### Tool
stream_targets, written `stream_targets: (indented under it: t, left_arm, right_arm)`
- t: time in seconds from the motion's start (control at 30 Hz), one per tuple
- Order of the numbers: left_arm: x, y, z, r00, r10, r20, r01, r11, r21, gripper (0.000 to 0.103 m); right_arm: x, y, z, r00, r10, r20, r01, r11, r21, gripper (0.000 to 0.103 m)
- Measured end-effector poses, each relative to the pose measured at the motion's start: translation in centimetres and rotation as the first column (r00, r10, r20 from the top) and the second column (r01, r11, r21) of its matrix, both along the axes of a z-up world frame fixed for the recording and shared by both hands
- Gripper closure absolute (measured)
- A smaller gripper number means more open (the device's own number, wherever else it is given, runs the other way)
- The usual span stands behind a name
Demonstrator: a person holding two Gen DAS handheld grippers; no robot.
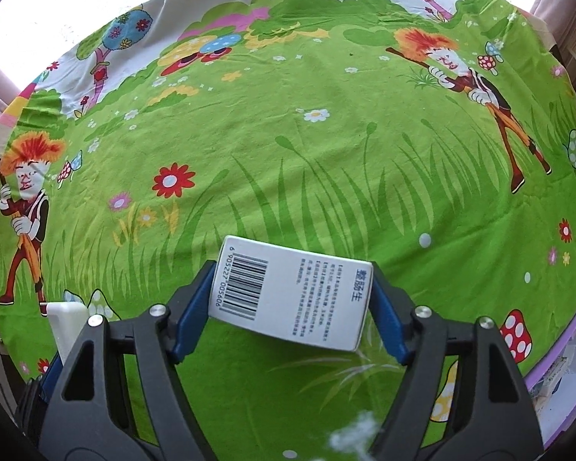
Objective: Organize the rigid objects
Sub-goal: 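Carry the holder and barcode box over the storage box and open both grippers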
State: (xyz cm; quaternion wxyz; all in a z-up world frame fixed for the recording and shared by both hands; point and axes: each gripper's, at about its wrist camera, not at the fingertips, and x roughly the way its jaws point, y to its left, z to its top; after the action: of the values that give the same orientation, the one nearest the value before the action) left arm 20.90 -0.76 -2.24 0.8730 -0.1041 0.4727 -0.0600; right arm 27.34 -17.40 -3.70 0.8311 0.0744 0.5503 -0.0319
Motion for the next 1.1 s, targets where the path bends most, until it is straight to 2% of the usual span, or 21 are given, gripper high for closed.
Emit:
stream_targets:
  t: [0.33, 0.63, 0.93, 1.0, 1.1]
  left_arm:
    - [-1.6, -3.6, 1.7, 0.994, -0.1, 0.035, 0.1, 0.995, 0.004, 0.067]
    - [-3.8, -7.7, 3.3, 0.974, -0.218, 0.055, 0.218, 0.976, -0.005, 0.067]
    - [-7.0, -13.5, 4.6, 0.931, -0.358, 0.063, 0.36, 0.933, -0.009, 0.069]
    - [-7.8, -14.9, 4.9, 0.916, -0.397, 0.063, 0.399, 0.916, -0.025, 0.069]
    - [-9.2, -16.9, 5.4, 0.895, -0.441, 0.069, 0.442, 0.897, -0.006, 0.069]
  right_arm:
    - [-5.0, -4.0, 4.0, 0.994, -0.009, 0.112, 0.014, 0.999, -0.045, 0.026]
    - [-10.6, -9.3, 5.7, 0.989, -0.038, 0.142, 0.048, 0.997, -0.068, 0.026]
    - [-15.6, -14.6, 7.3, 0.979, -0.093, 0.182, 0.114, 0.988, -0.104, 0.026]
    - [-16.6, -15.6, 7.5, 0.977, -0.106, 0.188, 0.126, 0.987, -0.102, 0.026]
    - [-18.1, -16.9, 7.7, 0.974, -0.119, 0.194, 0.141, 0.985, -0.103, 0.026]
